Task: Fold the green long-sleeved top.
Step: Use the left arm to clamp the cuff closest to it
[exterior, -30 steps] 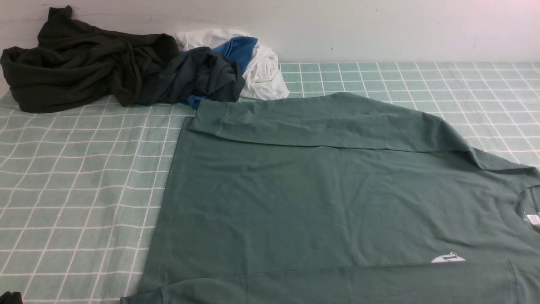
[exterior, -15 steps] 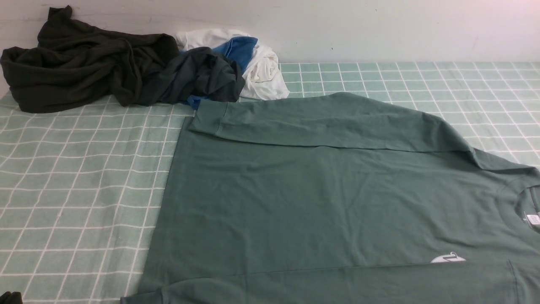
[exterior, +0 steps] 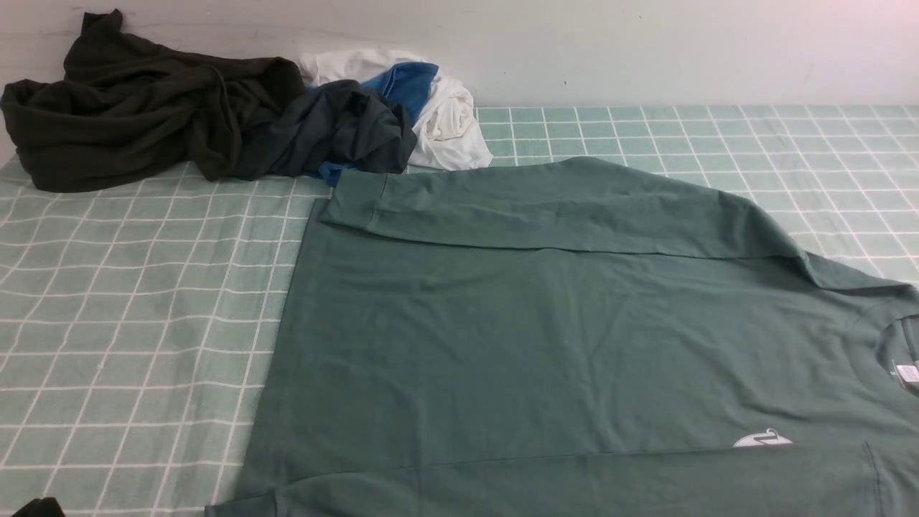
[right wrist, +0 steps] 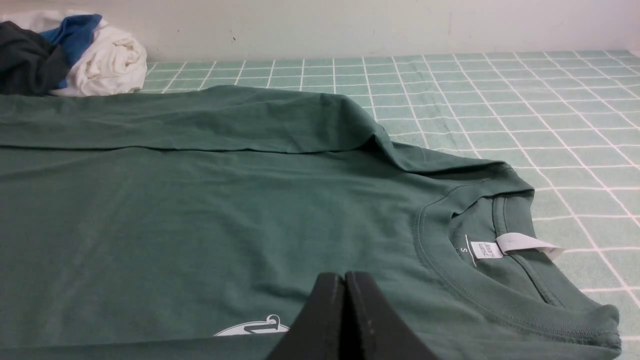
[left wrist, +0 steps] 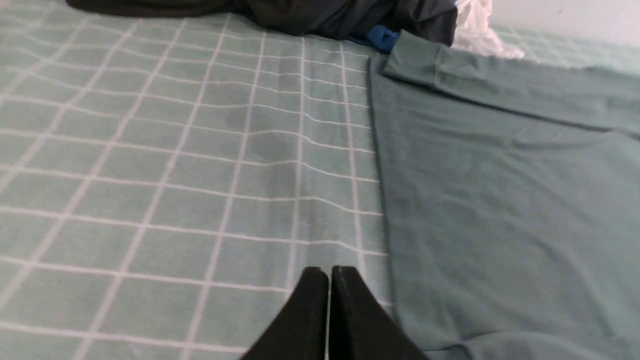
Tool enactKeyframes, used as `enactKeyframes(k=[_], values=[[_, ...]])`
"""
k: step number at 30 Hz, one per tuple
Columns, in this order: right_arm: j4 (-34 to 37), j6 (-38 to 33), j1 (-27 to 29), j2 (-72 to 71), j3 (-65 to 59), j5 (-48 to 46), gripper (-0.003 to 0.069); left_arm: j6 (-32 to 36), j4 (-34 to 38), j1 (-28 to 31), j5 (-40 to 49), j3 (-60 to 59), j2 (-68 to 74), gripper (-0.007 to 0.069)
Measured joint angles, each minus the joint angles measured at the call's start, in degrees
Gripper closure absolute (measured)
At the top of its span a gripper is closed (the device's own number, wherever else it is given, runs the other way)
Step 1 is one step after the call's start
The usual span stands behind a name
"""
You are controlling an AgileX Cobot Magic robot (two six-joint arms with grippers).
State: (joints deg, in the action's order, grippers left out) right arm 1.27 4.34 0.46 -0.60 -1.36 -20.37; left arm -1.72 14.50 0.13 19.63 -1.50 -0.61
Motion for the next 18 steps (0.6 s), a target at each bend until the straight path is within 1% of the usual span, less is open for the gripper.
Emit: enactKeyframes(k=[2, 4, 5, 7, 8, 10, 13, 14, 15, 16, 18], values=[[0.53, 0.0, 0.0, 0.0, 0.0, 0.0, 0.0673, -1.98, 4.0, 0.0, 0.0, -0.08, 0.0, 0.0627], [2.47, 0.2, 0.0, 0.0, 0.0, -0.02, 0.0673, -4.88, 10.66, 0.0, 0.0, -0.14, 0.0, 0.0627], [6.78, 1.1, 0.0, 0.0, 0.0, -0.07, 0.0673, -7.34, 17.69, 0.0, -0.04, -0.14, 0.0, 0.0627], [14.35, 3.42, 0.0, 0.0, 0.0, -0.21, 0.0673, -8.56, 24.75, 0.0, -0.16, -0.14, 0.0, 0.0627], [18.02, 4.98, 0.0, 0.0, 0.0, -0.37, 0.0673, -8.56, 26.87, 0.0, -0.17, -0.14, 0.0, 0.0627], [26.96, 7.72, 0.0, 0.0, -0.07, -0.58, 0.0673, -8.56, 30.1, 0.0, -0.28, -0.18, 0.0, 0.0627], [40.44, 11.12, 0.0, 0.0, 0.05, -0.64, 0.0673, -8.56, 32.74, 0.0, -0.67, -0.18, 0.0, 0.0627], [41.18, 11.22, 0.0, 0.0, 0.04, -0.64, 0.0673, -8.56, 32.82, 0.0, -0.73, -0.18, 0.0, 0.0627], [45.32, 11.3, 0.0, 0.0, 0.04, -0.37, 0.0673, -8.56, 33.25, 0.0, -0.85, -0.18, 0.0, 0.0627], [47.35, 10.9, 0.0, 0.0, 0.06, -0.37, 0.0673, -8.5, 33.44, 0.0, -0.98, -0.18, 0.0, 0.0627], [48.04, 9.47, 0.0, 0.0, 0.06, -0.3, 0.0673, -7.58, 33.65, 0.0, -0.98, -0.12, 0.0, 0.0627]])
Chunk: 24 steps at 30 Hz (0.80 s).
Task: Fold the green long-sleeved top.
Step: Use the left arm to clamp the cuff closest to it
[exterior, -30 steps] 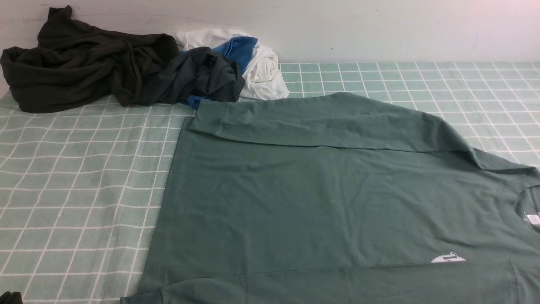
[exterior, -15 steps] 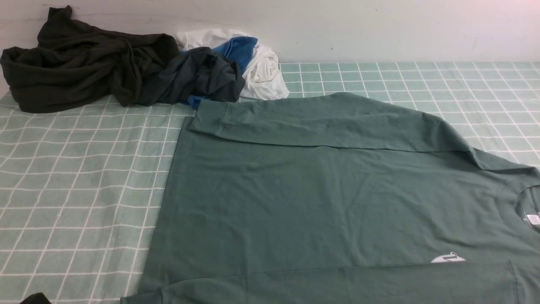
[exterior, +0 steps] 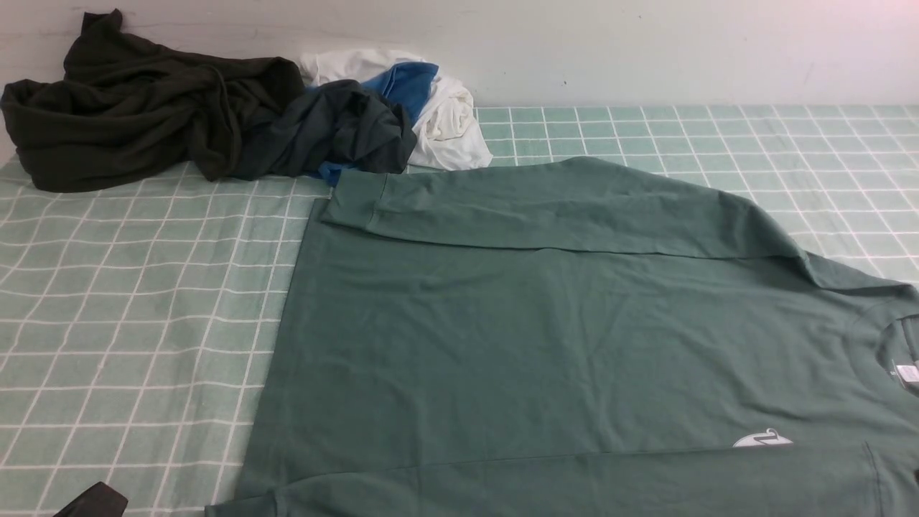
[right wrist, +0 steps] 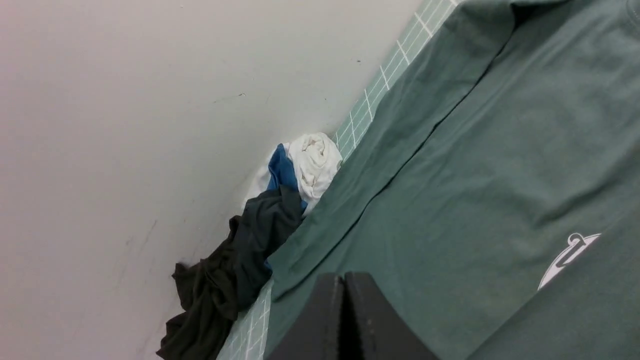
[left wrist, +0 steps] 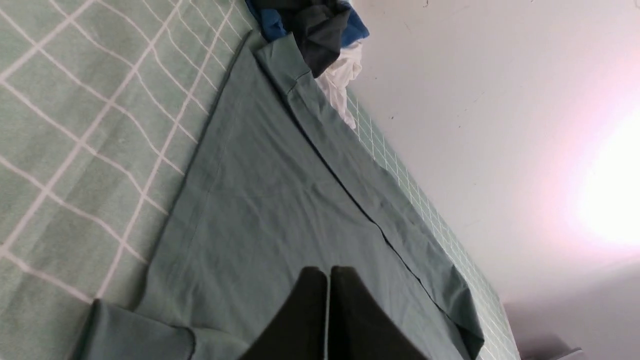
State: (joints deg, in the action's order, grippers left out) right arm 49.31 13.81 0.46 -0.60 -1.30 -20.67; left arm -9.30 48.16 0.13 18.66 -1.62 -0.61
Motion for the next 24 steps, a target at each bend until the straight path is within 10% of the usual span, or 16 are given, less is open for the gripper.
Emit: enactKeyframes(k=[6, 14, 18, 24], values=[[-0.02, -5.42, 0.0, 0.0, 0.05, 0.33, 0.0673, 12.79, -1.74, 0.0, 3.57, 7.37, 0.0, 0.0627], [-9.98, -23.34, 0.0, 10.69, 13.47, -1.56, 0.0673, 18.83, -24.91, 0.0, 22.73, 27.73, 20.73, 0.0628], [-22.41, -30.26, -0.08, 30.06, 31.21, -16.36, 0.0673, 20.59, -42.72, -0.31, 36.18, 42.41, 38.82, 0.0627], [-27.16, -30.99, -4.67, 47.65, 45.86, -36.85, 0.0673, 20.44, -48.87, -8.23, 42.62, 50.69, 54.7, 0.0597]])
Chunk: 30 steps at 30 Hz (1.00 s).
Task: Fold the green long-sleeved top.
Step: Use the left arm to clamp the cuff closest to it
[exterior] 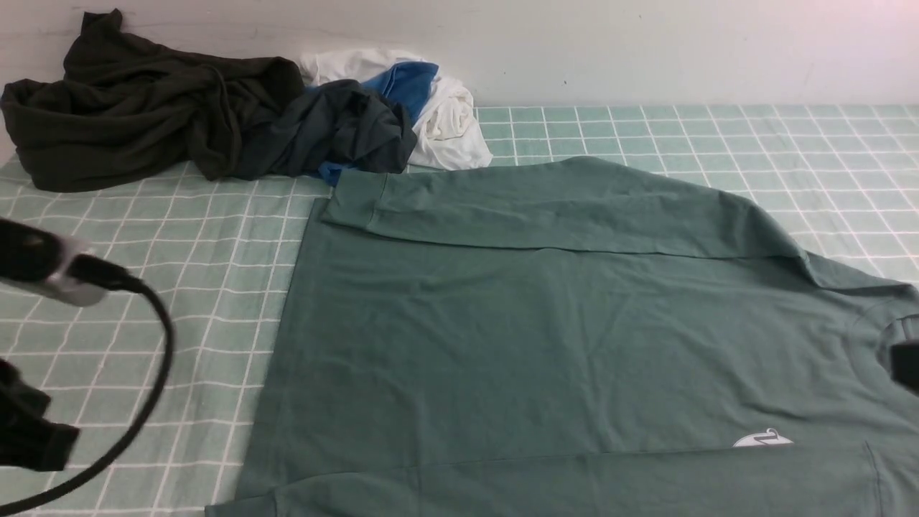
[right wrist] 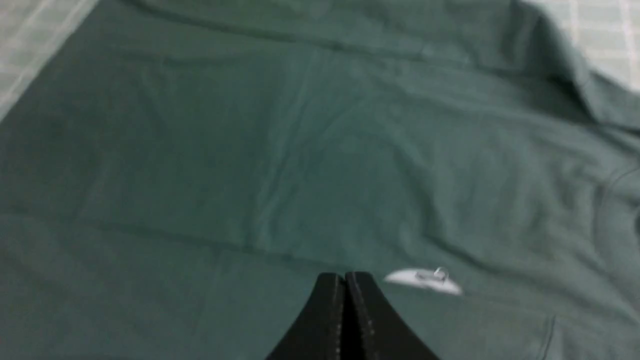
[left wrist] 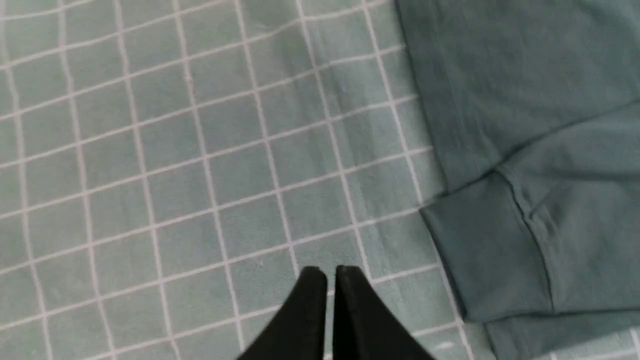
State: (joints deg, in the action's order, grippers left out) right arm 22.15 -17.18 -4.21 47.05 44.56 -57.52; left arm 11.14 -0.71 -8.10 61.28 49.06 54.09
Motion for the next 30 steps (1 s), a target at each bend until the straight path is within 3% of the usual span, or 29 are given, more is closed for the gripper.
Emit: enactKeyframes(k=[5, 9, 13, 20, 26, 30], values=[[-3.01, 0.05, -8.35, 7.24, 1.71, -12.5, 0.0673, -0.12, 0.05, -12.24, 0.8, 0.59, 13.15, 0.0469], [-6.3, 0.45, -11.91, 8.14, 1.6, -13.48, 0.0673, -0.12, -0.34, -18.18, -2.35, 0.59, 23.24, 0.0344], [-7.63, 0.8, -12.3, 8.3, 1.6, -12.63, 0.0673, 0.06, -0.7, -20.38, -9.15, 0.65, 32.29, 0.0267], [-7.68, 0.91, -12.3, 8.3, 1.6, -10.61, 0.0673, 1.16, -2.2, -20.61, -16.95, 0.96, 41.94, 0.0258], [-7.68, 0.97, -12.3, 8.3, 1.6, -9.03, 0.0673, 1.28, -2.58, -20.61, -18.16, 1.75, 43.75, 0.0265], [-7.68, 1.16, -12.3, 8.3, 1.53, -8.35, 0.0673, 1.33, -1.0, -20.61, -17.56, 1.75, 43.79, 0.0368]])
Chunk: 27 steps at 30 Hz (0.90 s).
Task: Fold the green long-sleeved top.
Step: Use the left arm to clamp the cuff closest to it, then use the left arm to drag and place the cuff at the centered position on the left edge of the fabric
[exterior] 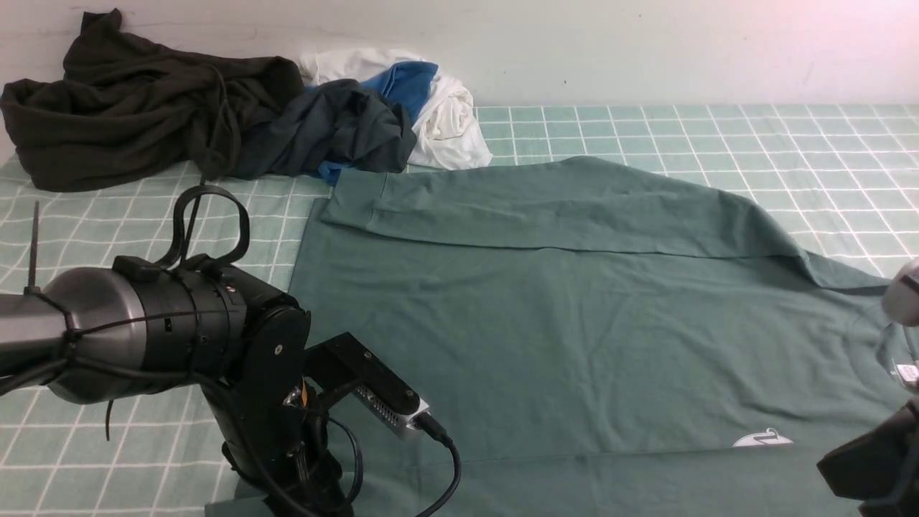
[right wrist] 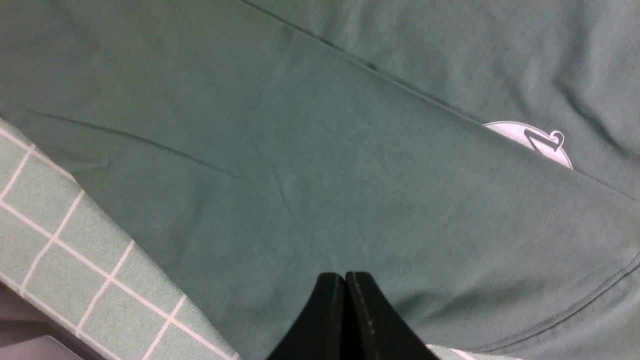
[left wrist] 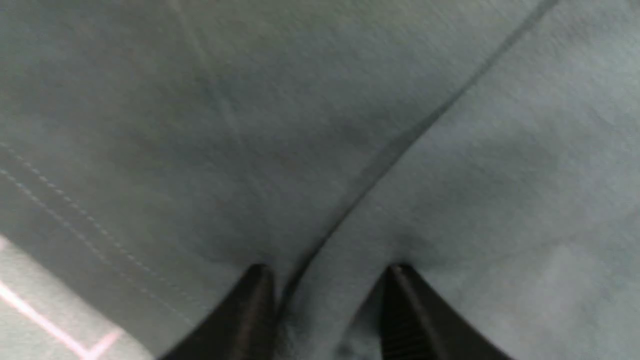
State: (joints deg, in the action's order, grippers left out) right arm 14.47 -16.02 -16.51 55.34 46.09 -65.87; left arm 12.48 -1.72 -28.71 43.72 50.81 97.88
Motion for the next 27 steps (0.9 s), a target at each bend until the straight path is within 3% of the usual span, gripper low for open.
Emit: enactKeyframes(k=[4, 6, 10, 18, 27], values=[[0.0, 0.01, 0.0, 0.0, 0.0, 0.22, 0.0673, 0.55, 1.25, -0.05, 0.96, 0.07, 0.13, 0.056], [0.0, 0.01, 0.0, 0.0, 0.0, 0.58, 0.0673, 1.47, 1.21, -0.05, 1.39, 0.31, 0.13, 0.0599], [0.0, 0.01, 0.0, 0.0, 0.0, 1.82, 0.0673, 2.07, 0.35, -0.05, 4.83, 3.34, 0.13, 0.0606], [-2.63, 0.47, 0.0, 0.0, 0.0, 5.36, 0.0673, 2.52, -4.55, -0.05, 15.04, 25.13, 0.86, 0.0607], [-11.7, 9.43, 0.0, 0.0, 0.0, 6.35, 0.0673, 4.87, -6.44, 0.01, 25.97, 53.17, 10.37, 0.0607]])
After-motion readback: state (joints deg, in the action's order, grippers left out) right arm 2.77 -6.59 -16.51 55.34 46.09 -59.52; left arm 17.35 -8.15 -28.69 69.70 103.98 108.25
